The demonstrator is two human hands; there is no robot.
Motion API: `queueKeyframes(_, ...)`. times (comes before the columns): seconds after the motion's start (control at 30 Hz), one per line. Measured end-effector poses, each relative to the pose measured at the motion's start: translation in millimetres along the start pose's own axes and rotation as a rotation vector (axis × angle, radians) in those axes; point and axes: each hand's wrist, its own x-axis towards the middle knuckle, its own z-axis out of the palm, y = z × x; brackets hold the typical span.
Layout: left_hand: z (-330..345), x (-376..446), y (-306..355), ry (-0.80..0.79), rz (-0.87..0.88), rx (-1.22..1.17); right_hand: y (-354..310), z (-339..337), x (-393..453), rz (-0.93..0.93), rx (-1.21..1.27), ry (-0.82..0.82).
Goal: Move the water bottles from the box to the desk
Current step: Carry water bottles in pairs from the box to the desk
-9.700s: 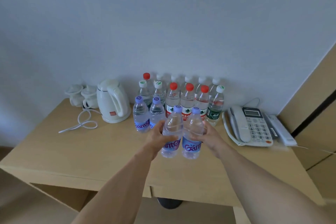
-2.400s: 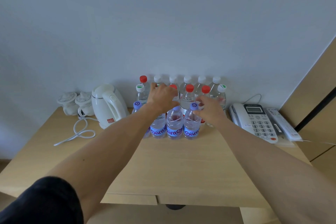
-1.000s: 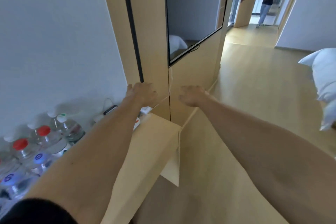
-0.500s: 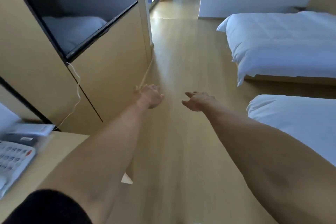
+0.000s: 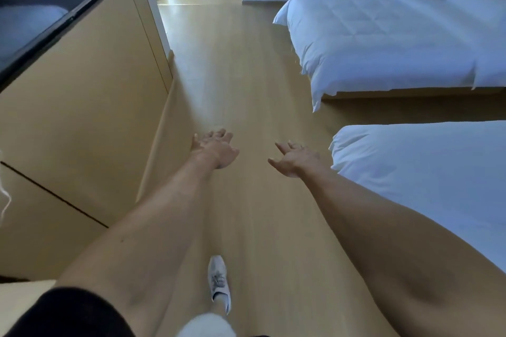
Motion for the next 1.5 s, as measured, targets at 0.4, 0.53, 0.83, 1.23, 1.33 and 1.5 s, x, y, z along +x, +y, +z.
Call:
queueKeyframes(0.4, -87.6, 215.7, -42.6, 0.015, 0.07, -0.028, -38.4, -118.4, 179.8, 0.077, -0.005, 0.047)
queueKeyframes(0.53, -111.7, 278.4, -43.6, 0.009, 0.113, -0.033, -52.3, -149.5, 232.0, 0.085, -0.001, 0.044)
queueKeyframes(0.83, -147.9, 421.1, -32.2, -0.045, 0.133, -0.027, -54.8, -195.7, 378.3, 0.093, 0.008, -0.016)
queueKeyframes(1.23, -243.2, 663.1, -23.0, -0.044, -0.007, -0.077, -37.4, -312.7, 634.2, 0.017, 0.017, -0.04)
queueKeyframes(1.33, -271.6, 712.7, -30.7, -0.039, -0.054, -0.103, -43.7, -348.1, 686.7, -0.01, -0.006, -0.053)
queueKeyframes(1.5, -309.4, 795.6, -40.5, -0.028, -0.088, -0.107, -58.0, -392.7, 772.9, -0.044, -0.033, -0.062)
